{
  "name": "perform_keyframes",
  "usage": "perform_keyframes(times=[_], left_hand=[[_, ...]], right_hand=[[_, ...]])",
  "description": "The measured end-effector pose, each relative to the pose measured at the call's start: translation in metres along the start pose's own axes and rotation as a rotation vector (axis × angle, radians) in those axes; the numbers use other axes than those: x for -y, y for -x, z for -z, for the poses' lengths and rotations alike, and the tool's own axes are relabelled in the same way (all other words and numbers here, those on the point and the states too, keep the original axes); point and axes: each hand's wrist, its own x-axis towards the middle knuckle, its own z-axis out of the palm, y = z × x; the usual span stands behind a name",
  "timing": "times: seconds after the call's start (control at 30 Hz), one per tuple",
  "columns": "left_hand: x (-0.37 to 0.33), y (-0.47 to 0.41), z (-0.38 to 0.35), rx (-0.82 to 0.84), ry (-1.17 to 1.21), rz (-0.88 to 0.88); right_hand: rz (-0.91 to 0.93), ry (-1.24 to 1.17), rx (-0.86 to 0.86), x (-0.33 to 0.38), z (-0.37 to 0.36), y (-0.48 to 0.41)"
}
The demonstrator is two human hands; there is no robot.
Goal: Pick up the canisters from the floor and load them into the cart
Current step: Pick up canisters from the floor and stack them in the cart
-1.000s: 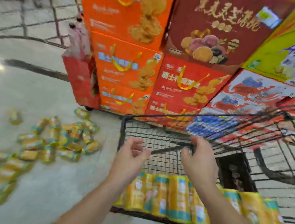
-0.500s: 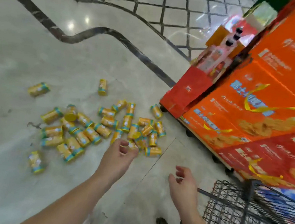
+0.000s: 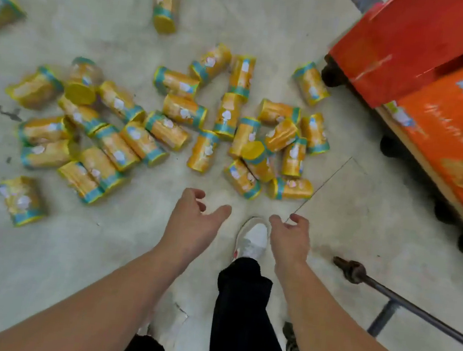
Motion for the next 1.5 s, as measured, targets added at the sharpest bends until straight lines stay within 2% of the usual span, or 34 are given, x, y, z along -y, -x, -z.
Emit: perform_keyframes(times=[0.23, 0.37, 0.53, 0.63, 0.73, 0.87, 1.07, 1.33, 1.5], left_hand=[[0.026, -0.155, -0.117, -0.008, 0.041, 0.137], [0.048, -0.213, -0.165, -0.054, 0.133, 0.252], [0.067, -0.254, -0.195, -0.108, 0.285, 0.326], [0.07, -0.265, -0.203, -0.207, 0.37, 0.339], [0.068, -0.263, -0.204, -0.237, 0.385, 0.332], [0.063, -0.227, -0.193, -0.229, 0.344, 0.281], [0.026, -0.115, -0.153, -0.152, 0.285, 0.176], [-0.064, 0.086, -0.058, 0.09, 0.029, -0.342], [-0.119, 0.23, -0.012, 0.231, -0.1, -0.581]], right_hand=[[-0.073, -0.09, -0.063, -0.021, -0.059, -0.172], [-0.204, -0.309, -0.137, -0.033, -0.083, -0.237], [-0.427, -0.587, -0.151, -0.039, -0.091, -0.277], [-0.466, -0.616, -0.142, -0.044, -0.092, -0.28], [-0.46, -0.637, -0.125, -0.048, -0.084, -0.274], [-0.38, -0.594, -0.105, -0.048, -0.064, -0.238], [-0.179, -0.564, -0.071, -0.028, -0.011, -0.128], [0.235, -0.516, -0.091, 0.011, 0.112, 0.087], [0.397, -0.553, -0.162, 0.028, 0.202, 0.224]])
